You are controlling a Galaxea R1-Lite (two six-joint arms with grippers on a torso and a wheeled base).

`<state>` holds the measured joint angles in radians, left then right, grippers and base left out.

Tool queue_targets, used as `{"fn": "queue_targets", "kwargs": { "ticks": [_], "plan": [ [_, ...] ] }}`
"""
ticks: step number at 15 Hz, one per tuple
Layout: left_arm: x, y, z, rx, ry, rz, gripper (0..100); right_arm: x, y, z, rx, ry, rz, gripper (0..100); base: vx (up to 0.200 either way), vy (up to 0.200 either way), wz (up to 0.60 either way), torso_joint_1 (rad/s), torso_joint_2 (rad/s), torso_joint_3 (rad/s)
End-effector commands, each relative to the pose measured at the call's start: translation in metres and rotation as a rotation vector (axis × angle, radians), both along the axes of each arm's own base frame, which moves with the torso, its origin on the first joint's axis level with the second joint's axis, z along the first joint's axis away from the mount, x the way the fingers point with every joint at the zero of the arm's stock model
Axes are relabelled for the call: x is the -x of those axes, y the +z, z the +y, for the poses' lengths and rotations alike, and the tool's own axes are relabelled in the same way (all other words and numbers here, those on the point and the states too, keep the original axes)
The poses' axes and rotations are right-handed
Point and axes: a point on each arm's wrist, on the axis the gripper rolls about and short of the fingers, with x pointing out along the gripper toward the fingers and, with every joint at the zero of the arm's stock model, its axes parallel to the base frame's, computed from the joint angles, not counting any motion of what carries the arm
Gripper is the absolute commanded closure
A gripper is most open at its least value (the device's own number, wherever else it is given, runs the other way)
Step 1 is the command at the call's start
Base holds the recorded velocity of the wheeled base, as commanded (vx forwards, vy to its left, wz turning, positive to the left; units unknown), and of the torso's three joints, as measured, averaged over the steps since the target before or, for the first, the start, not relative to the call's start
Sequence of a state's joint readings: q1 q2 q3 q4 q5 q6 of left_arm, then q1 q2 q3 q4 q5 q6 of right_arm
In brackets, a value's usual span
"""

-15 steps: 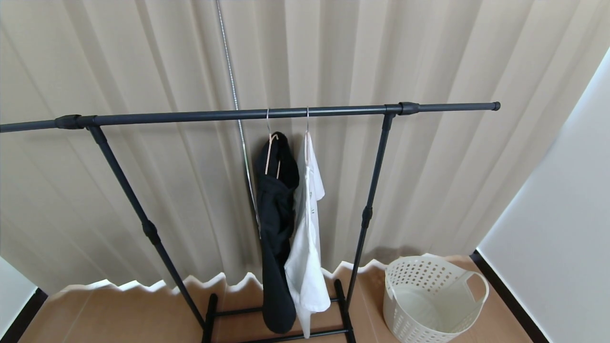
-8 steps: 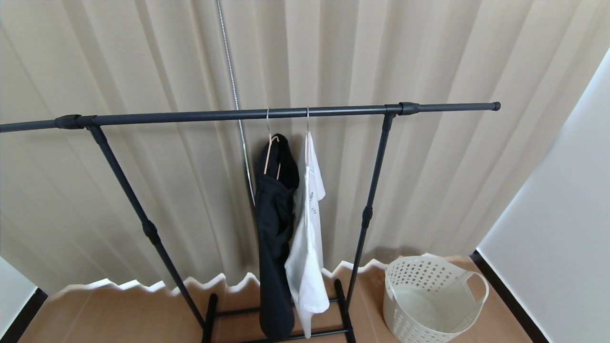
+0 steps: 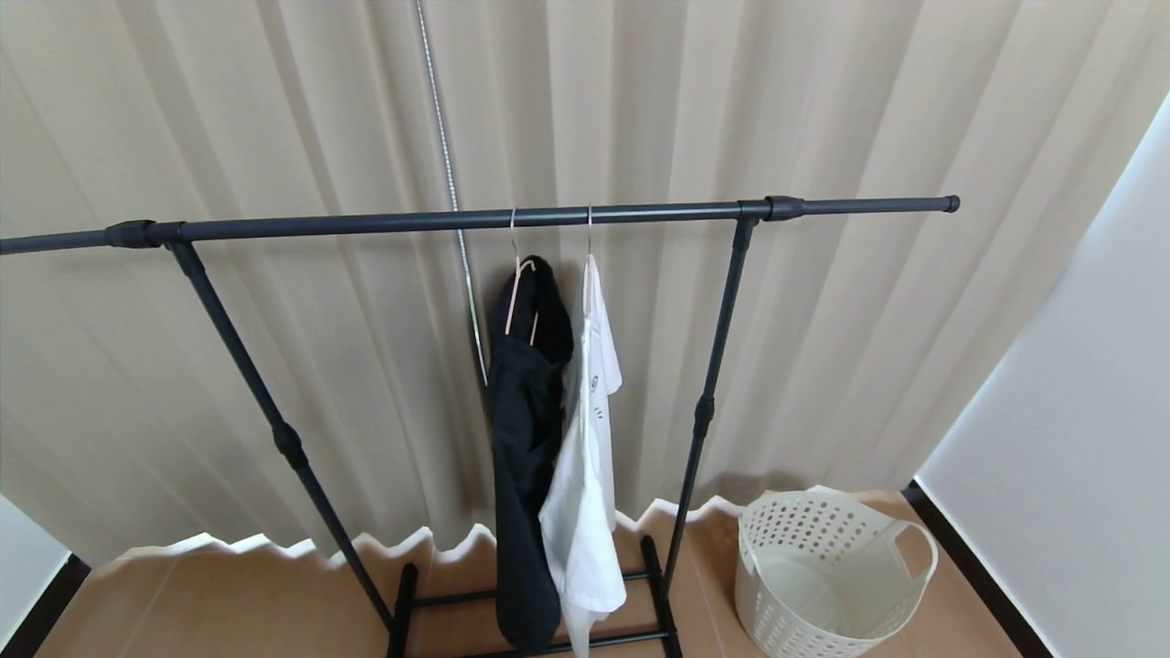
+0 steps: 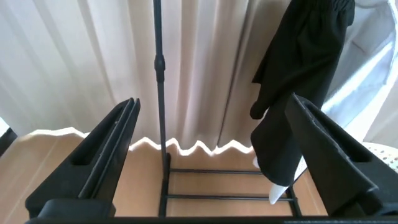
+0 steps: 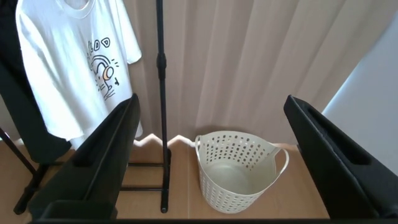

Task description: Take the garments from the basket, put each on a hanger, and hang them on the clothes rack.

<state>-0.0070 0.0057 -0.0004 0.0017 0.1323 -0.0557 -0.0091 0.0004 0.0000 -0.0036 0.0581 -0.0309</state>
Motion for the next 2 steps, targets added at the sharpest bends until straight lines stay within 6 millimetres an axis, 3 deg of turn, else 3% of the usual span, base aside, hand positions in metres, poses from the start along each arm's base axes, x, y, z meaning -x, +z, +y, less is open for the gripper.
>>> {"fn": "queue_targets", "kwargs": {
  "ticks": [1,2],
  "plan": [
    [-0.0001,-0.0001,0.0,0.001,0.0,0.001,0,-0.0001,0.0,0.0,0.003,0.002,0.002,0,0.0,0.0,0.0,0.0,0.0,0.0],
    [-0.0001,-0.0001,0.0,0.001,0.0,0.001,0,-0.0001,-0.0002,0.0,0.004,0.002,0.003,0,0.0,0.0,0.0,0.0,0.0,0.0]
  ]
}}
